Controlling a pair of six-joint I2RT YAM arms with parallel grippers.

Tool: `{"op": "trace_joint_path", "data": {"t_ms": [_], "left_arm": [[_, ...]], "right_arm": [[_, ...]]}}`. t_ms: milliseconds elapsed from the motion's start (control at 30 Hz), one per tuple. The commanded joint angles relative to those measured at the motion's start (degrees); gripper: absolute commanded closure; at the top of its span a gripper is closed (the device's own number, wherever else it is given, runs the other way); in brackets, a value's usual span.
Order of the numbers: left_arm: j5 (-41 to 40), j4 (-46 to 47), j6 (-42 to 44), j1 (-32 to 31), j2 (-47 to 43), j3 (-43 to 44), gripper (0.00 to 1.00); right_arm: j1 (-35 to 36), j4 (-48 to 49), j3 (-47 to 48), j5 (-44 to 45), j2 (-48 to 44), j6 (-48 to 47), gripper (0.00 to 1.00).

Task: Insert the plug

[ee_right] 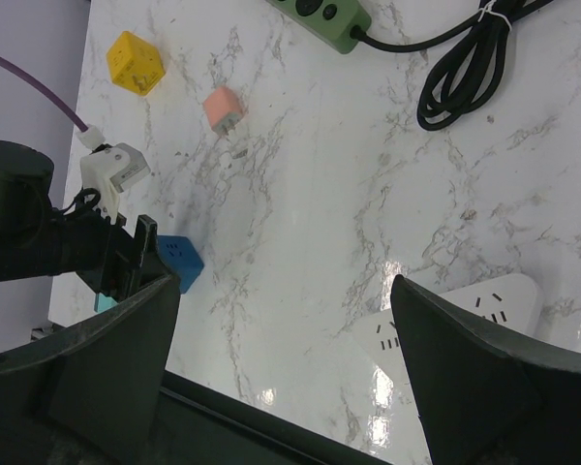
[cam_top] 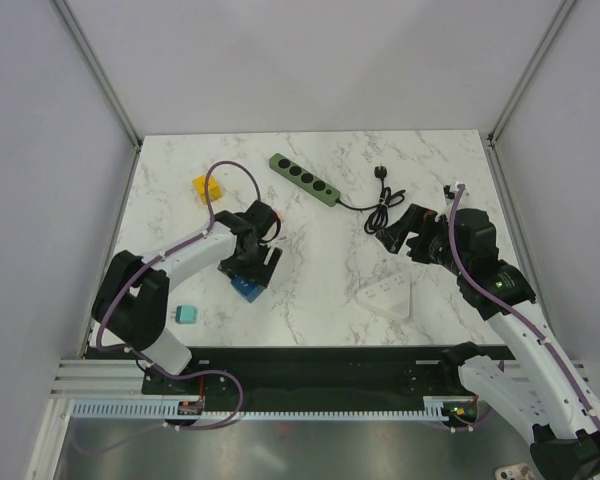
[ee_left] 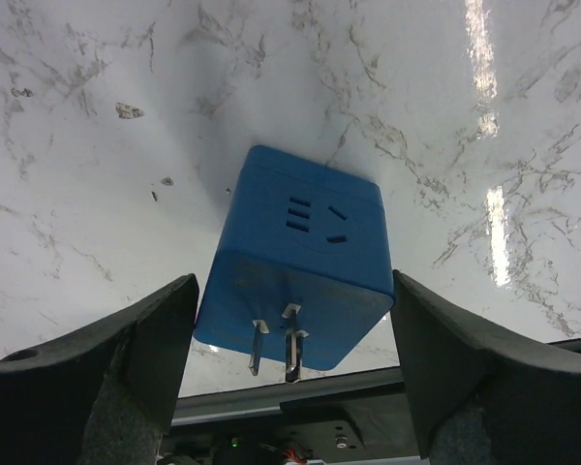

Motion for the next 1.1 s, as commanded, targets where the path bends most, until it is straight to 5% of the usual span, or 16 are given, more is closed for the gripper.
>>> {"op": "trace_joint_path", "data": {"t_ms": [0,300,500,633,833,1067], "left_arm": [[0.6,0.3,2.2,-0.4,0.6,1.1,0.15],[8.3,2.1,2.1,-1.0,-1.2,1.7,0.39],[13.2,4.6,2.1,-4.7,-3.1,3.4,0.21],[4.6,4.9,-2.1,-5.5,-5.1,5.8,0.12],[-5.9,-2.1,-17.8,-5.1,-6.3,11.3,0.08],[1.8,-4.3,-50.3,-4.9,-13.9,11.2,0.06]], "right_arm": [[0.3,2.0,0.7,-0.8,-1.0,-0.3,0.02],[0.2,2.3,-0.4,-1.9,-0.6,0.2,0.02],[0.3,2.4,-0.8,-2.9,0.2,0.9,0.02],[0.3,2.4,-0.9,-3.2,-0.1,1.2,0.02],[0.3,2.3,-1.5,-3.6,-0.8,1.4,0.02],[0.3,2.1,-2.0,-4.0,-1.4,2.1,0.02]]}}
